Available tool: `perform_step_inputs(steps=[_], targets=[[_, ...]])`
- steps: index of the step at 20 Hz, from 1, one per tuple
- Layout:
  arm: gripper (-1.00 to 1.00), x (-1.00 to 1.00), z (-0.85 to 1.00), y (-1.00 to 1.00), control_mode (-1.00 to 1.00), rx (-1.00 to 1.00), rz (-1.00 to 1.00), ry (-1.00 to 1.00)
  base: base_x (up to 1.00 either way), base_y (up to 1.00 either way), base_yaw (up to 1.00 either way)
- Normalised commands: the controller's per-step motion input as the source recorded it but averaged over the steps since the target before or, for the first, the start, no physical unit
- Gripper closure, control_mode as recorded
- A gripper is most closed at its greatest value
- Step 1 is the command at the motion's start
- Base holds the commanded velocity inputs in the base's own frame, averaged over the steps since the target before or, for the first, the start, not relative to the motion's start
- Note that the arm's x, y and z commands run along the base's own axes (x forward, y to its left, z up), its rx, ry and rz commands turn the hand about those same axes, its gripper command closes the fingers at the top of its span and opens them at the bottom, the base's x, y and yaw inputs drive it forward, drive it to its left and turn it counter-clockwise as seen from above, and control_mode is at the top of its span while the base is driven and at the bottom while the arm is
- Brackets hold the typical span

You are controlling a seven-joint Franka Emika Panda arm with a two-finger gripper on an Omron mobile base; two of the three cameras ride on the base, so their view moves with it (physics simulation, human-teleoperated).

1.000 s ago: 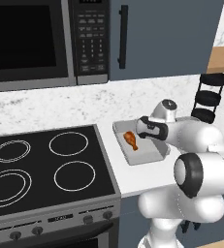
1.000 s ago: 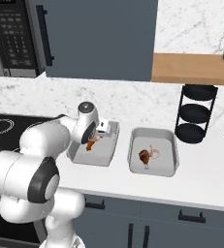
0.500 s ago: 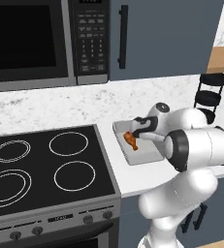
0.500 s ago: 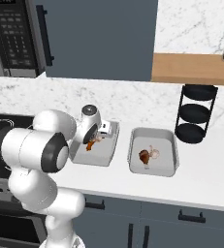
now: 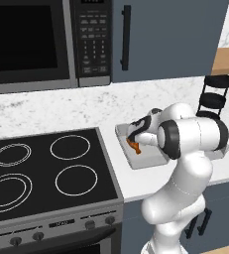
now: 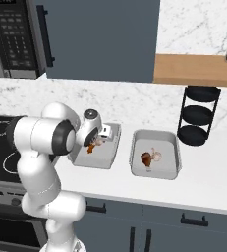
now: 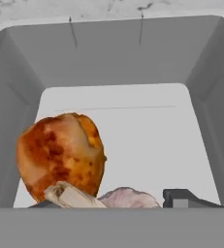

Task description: Place one garlic and one chicken drumstick in each tupperware on the nearby counter, to pack two identical lunches.

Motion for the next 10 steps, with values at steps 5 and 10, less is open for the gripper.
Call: perform_step_inputs(steps=[5,10], targets=[[1.00,0.41,-0.28,0.00,-1.00,0.00,0.00,0.00,0.00,0.00,0.00],[-1.00,0.23,-0.14,0.00,-1.00,0.00,0.00,0.00,0.00,0.00,0.00]])
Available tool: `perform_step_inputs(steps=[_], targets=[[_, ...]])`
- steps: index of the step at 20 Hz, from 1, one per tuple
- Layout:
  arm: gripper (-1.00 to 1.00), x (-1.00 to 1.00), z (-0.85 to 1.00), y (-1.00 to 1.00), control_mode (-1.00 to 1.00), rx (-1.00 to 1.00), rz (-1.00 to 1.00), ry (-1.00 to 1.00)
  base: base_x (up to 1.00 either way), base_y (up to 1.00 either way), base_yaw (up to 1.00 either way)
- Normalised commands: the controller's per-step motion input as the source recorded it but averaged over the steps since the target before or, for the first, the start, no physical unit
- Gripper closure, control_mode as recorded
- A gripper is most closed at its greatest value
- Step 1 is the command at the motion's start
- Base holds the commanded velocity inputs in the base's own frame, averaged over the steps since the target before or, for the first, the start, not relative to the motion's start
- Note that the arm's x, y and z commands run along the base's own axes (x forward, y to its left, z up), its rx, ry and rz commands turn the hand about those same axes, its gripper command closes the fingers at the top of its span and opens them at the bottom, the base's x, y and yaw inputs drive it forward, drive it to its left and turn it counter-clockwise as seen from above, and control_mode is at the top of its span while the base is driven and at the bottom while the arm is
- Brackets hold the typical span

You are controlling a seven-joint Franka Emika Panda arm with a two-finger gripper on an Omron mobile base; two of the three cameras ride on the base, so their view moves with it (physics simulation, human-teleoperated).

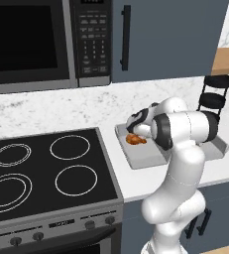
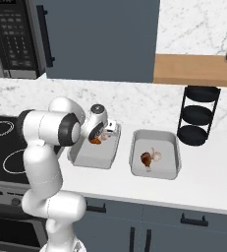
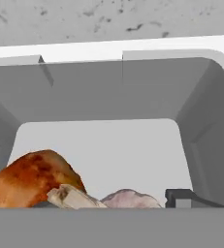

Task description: Place one garlic and one chicken drumstick in each tupperware on the nearby counter, to pack two identical lunches.

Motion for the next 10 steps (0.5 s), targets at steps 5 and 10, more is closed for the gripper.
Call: perform_step_inputs(steps=[5,10], targets=[[-1.00,-0.05,-0.07,0.00,-1.00,0.00,0.00,0.00,0.00,0.00,0.00],[-1.00,-0.18,0.02,0.07,-1.00,0.00,0.00,0.00,0.00,0.00,0.00]])
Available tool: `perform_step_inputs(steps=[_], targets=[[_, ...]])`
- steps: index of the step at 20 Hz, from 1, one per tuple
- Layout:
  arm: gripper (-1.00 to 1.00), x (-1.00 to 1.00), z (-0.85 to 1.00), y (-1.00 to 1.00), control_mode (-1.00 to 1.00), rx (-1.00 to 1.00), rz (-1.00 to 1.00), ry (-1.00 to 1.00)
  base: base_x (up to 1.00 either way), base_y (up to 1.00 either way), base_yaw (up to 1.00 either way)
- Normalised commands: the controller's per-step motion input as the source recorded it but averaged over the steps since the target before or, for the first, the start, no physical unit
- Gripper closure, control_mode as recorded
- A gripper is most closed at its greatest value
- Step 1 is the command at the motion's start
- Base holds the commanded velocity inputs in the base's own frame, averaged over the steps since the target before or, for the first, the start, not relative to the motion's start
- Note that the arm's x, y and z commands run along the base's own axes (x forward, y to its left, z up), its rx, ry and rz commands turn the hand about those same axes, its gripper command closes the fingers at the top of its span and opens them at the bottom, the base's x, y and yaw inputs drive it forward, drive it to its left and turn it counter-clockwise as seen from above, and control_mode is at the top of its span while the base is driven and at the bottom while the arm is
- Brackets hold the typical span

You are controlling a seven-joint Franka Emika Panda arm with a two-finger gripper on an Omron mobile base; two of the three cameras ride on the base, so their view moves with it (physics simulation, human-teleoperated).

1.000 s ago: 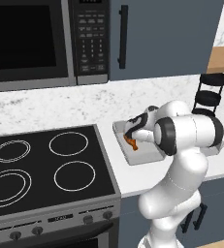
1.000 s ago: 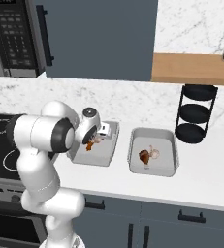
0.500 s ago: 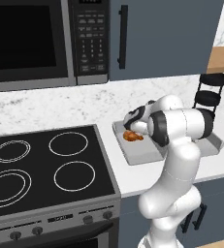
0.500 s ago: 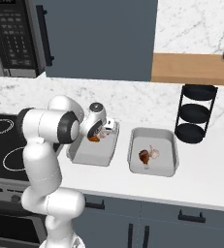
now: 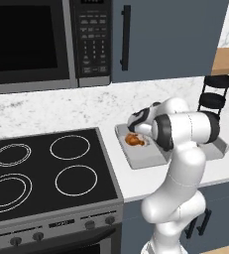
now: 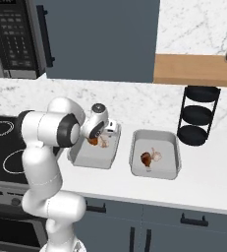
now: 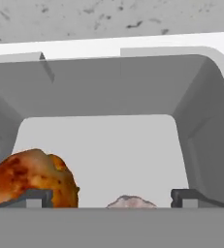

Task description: Place one garlic and one chicken drumstick in each tupperware on the nearby counter, to pack two identical lunches.

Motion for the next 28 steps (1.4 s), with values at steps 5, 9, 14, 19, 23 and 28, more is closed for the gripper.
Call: perform_step_inputs(steps=[5,9,14,19,23,28], targets=[[-1.00,-0.76,0.37,0.07,-1.00,0.00,-0.02,-0.06,0.00,0.00,0.00],[-1.00,-0.98,0.53,0.01,-1.00,0.00,-0.06,-0.21,0.00,0.00,0.00],[-1.00,-0.88,0.79,-0.01,-1.00,-0.03,-0.02,-0.34,0.00,0.00,0.00],[-1.00,-0.94,0.93,-0.26,-1.00,-0.02,0.00,-0.33,0.00,0.00,0.00],[-1.00,-1.00,0.83,-0.66,-1.00,0.00,0.00,-0.16,0.00,0.00,0.00],[-1.00,-0.84,0.69,-0.75,-1.00,0.00,0.00,-0.03,0.00,0.00,0.00]])
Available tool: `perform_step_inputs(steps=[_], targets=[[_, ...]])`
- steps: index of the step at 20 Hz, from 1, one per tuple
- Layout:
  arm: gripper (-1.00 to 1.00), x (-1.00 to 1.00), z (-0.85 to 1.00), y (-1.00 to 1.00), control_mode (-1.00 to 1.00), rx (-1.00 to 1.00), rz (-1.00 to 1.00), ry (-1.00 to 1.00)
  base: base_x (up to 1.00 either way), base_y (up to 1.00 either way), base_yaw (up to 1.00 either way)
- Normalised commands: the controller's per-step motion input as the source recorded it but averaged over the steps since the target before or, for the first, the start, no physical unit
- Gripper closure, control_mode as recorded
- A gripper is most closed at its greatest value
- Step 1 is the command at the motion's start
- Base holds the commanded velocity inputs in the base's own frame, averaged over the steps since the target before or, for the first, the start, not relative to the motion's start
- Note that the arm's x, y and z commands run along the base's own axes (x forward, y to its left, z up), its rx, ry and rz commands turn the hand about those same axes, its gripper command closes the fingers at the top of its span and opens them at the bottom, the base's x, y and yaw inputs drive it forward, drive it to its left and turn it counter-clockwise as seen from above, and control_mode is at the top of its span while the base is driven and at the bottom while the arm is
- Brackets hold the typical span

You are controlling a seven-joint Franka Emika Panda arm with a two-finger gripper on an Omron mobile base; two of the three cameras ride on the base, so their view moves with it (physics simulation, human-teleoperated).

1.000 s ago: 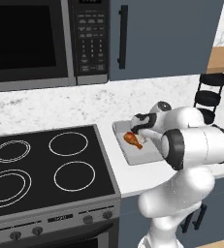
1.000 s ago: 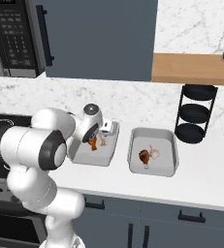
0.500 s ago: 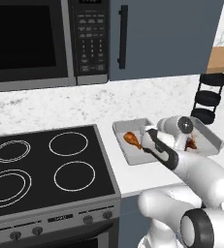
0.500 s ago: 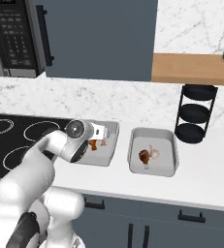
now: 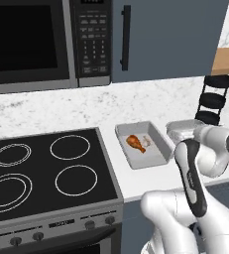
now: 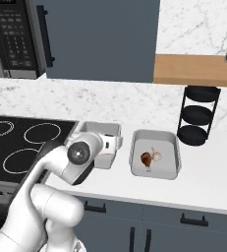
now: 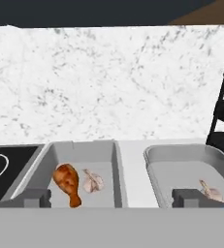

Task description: Place one garlic and one chicken drumstick in each tupperware on the nearby counter, to pack two identical lunches.

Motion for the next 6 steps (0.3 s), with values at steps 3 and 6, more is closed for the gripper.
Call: perform_step_inputs(steps=[3,6], targets=[[-1.00,-0.59,0.00,-0.64,-1.00,0.00,0.00,-0.09,0.00,0.00,0.00],[-1.00,-0.63,0.00,-0.69,-1.00,0.00,0.00,-0.04,0.00,0.00,0.00]])
